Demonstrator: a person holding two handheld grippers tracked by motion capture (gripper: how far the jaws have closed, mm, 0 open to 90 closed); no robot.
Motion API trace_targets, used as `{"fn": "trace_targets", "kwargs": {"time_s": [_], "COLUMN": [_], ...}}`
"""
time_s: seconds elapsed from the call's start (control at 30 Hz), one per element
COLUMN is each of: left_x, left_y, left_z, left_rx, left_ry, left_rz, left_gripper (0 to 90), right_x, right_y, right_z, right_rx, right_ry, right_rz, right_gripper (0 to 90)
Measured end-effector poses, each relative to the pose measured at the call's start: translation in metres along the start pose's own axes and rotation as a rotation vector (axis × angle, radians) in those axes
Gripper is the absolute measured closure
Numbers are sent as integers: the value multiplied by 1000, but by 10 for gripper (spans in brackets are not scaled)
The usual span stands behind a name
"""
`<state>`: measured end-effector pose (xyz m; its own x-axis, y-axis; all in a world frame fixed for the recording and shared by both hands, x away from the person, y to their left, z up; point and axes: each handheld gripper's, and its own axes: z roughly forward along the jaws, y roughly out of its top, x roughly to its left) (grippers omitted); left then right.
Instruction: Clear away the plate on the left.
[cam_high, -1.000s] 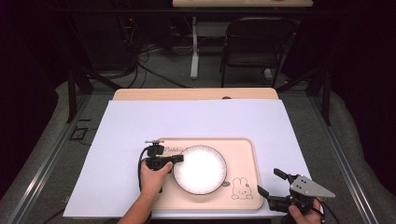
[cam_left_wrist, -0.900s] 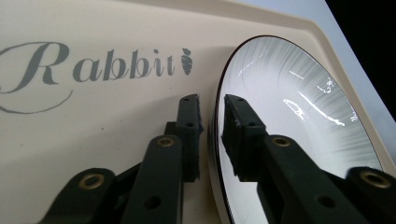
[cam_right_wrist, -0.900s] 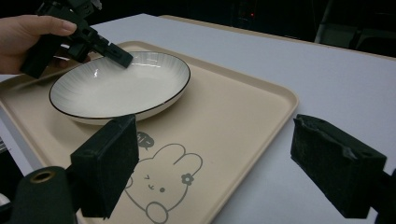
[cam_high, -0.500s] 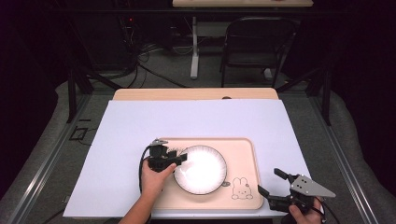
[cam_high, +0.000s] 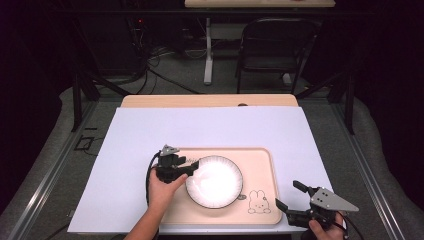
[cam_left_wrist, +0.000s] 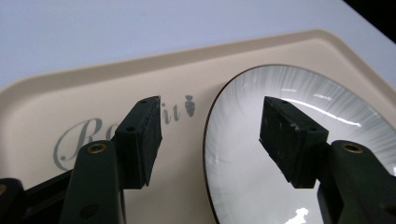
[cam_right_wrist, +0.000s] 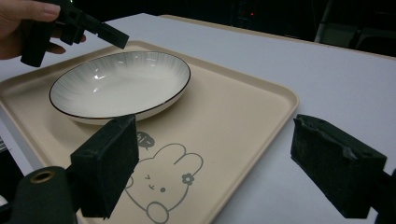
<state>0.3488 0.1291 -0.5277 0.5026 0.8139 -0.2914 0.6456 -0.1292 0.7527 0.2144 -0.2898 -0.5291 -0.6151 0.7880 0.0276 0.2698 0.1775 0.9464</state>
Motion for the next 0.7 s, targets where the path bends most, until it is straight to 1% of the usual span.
{"fn": "trace_targets", "kwargs": {"time_s": [0.07,0.17,0.27,0.3,0.5,0.53,0.7], "left_x": [-1,-1,1,2,10,11,17], "left_y": [6,12,17,18,24,24,23], "left_z": [-6,-16,-25,-28,-50,-54,-71], "left_rx": [-10,-20,-39,-39,-64,-74,-90], "left_ry": [-1,17,30,38,63,66,83], "left_rz": [19,52,67,74,74,69,69], "left_gripper": [388,388,388,388,388,388,388], "right_x": [0,-1,-1,0,0,0,0], "right_y": [0,0,0,0,0,0,0], "right_z": [0,0,0,0,0,0,0], "right_rx": [-3,-1,0,0,-2,-2,0], "right_ry": [0,1,0,1,0,0,0], "right_rz": [2,4,4,2,2,3,4], "right_gripper": [147,146,147,146,146,146,147]}}
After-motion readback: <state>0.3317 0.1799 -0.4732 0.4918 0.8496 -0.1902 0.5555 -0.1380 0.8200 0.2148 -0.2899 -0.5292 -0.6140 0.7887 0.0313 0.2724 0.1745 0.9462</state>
